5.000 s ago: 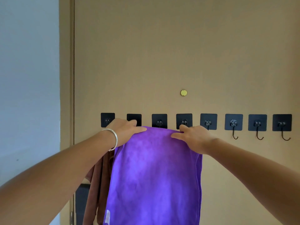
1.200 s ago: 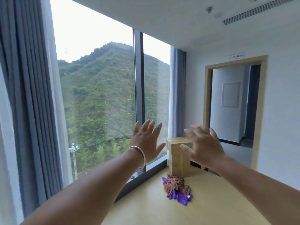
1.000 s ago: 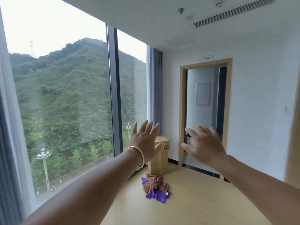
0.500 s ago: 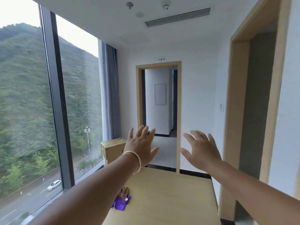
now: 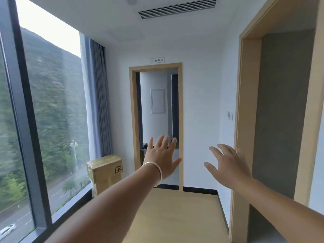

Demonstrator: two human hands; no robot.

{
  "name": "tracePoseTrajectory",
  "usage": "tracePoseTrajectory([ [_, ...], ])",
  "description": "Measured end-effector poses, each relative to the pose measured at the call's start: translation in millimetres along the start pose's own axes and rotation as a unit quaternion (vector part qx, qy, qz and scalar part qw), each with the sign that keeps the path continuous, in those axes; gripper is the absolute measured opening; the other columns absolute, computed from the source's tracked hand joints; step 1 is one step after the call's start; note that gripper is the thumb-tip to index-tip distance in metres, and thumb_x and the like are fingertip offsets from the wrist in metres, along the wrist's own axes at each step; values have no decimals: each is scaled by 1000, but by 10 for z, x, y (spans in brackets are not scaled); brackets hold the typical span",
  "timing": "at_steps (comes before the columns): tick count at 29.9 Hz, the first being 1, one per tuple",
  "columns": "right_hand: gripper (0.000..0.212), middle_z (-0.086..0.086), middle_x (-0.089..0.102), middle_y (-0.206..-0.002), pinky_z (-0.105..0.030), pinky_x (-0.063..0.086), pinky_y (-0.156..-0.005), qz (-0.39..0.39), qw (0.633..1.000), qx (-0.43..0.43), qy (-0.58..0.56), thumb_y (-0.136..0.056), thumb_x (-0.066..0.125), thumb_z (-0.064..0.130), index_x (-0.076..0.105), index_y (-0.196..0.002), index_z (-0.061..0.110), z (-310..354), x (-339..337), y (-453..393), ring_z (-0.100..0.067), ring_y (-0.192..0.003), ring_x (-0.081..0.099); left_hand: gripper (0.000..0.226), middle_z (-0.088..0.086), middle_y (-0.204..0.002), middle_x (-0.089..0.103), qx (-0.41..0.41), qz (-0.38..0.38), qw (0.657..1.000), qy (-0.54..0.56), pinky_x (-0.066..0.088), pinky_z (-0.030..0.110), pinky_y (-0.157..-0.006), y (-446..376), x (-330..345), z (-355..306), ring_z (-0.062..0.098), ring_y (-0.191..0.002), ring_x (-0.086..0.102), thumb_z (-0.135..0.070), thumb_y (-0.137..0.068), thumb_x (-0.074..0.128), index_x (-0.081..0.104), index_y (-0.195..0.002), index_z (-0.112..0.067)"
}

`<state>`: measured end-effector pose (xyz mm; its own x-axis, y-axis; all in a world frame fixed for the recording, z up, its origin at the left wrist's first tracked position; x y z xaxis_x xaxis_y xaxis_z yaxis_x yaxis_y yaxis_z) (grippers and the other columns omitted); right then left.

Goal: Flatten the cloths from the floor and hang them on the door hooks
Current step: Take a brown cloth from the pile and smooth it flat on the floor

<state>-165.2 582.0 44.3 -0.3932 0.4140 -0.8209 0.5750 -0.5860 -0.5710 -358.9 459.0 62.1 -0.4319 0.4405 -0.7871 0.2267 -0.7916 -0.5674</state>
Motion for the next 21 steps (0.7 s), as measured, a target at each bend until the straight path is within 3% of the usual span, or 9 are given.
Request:
tracePoseTrajectory([
  [11, 62, 2, 27, -155, -47, 9, -119, -11, 1000, 20, 15, -92, 31, 63, 28, -147, 33, 81, 734, -1408, -17, -144, 17, 75, 3, -160, 7, 10, -11, 1000, 7, -1, 54, -115, -1318, 921, 646, 27, -148, 1, -67, -92, 20, 2, -152, -26],
  [21, 62, 1, 26, -155, -48, 9, -119, 4, 1000, 23, 10, -92, 32, 63, 28, -147, 33, -389, 1631, -2449, -18, -145, 17, 74, 5, -160, 9, 22, 7, 1000, 18, 0, 55, -116, -2426, 1933, 538, 26, -148, 3, -65, -92, 24, 4, -151, -25],
])
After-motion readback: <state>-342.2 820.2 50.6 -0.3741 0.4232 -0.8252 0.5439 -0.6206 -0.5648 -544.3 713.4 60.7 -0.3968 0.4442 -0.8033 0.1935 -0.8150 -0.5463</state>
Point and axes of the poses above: each hand's wrist, its own y-axis away from the middle knuckle, its own x-axis out of the palm, z = x × y, the point moved 3 cm from there along -y, towards the middle knuckle
